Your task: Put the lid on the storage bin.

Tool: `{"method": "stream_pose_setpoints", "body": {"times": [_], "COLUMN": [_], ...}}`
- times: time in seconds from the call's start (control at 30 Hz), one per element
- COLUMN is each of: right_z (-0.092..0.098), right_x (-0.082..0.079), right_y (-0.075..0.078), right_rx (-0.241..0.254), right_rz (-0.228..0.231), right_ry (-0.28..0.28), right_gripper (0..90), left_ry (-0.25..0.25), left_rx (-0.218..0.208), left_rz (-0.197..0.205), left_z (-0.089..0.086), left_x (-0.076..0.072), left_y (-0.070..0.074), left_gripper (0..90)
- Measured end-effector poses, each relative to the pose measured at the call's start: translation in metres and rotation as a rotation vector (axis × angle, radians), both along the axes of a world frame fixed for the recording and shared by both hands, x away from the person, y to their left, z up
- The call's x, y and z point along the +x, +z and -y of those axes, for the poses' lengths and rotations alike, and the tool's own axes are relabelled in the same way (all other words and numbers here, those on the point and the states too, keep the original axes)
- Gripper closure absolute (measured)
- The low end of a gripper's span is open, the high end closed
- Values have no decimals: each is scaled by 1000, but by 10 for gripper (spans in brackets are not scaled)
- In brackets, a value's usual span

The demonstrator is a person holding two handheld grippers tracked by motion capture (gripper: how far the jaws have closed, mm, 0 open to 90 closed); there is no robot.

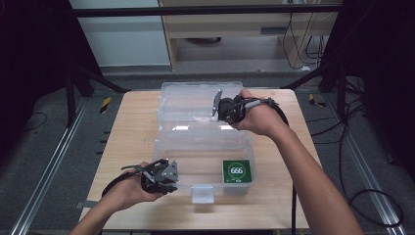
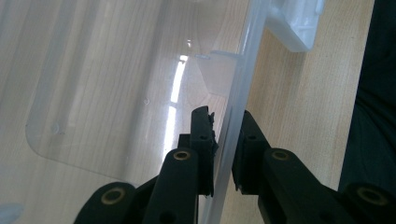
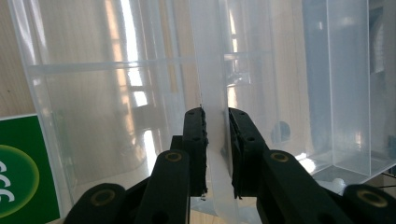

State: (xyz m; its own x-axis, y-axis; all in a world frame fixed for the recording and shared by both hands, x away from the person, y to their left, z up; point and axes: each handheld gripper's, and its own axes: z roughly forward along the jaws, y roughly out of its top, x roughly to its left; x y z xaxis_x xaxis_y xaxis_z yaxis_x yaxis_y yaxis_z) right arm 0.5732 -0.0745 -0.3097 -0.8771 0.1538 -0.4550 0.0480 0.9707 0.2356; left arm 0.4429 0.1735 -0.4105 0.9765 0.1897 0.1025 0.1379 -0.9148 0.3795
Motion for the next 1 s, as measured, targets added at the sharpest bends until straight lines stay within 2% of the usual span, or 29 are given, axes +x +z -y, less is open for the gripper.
{"method": "stream_pose_setpoints", "body": {"times": [0.17, 0.33, 0.43, 0.8, 1.0], "right_z": [-1, 0, 0, -1, -1], "right_x": [-3, -5, -6, -16, -21], "right_y": [1, 6, 7, 11, 11], "right_rx": [-3, 11, 16, 19, 17], "right_rz": [-3, -29, -38, -38, -22], "right_ry": [10, 40, 39, 55, 58], "right_gripper": [805, 843, 847, 861, 859], "left_ry": [2, 16, 18, 32, 42], "left_rx": [5, 0, -2, 6, 8], "left_rz": [-5, -6, -7, -2, 6], "left_z": [1, 1, 1, 2, 4], "left_x": [0, 0, 0, -1, -3], "left_y": [0, 0, 0, 0, 0], "left_gripper": [806, 805, 804, 796, 791]}}
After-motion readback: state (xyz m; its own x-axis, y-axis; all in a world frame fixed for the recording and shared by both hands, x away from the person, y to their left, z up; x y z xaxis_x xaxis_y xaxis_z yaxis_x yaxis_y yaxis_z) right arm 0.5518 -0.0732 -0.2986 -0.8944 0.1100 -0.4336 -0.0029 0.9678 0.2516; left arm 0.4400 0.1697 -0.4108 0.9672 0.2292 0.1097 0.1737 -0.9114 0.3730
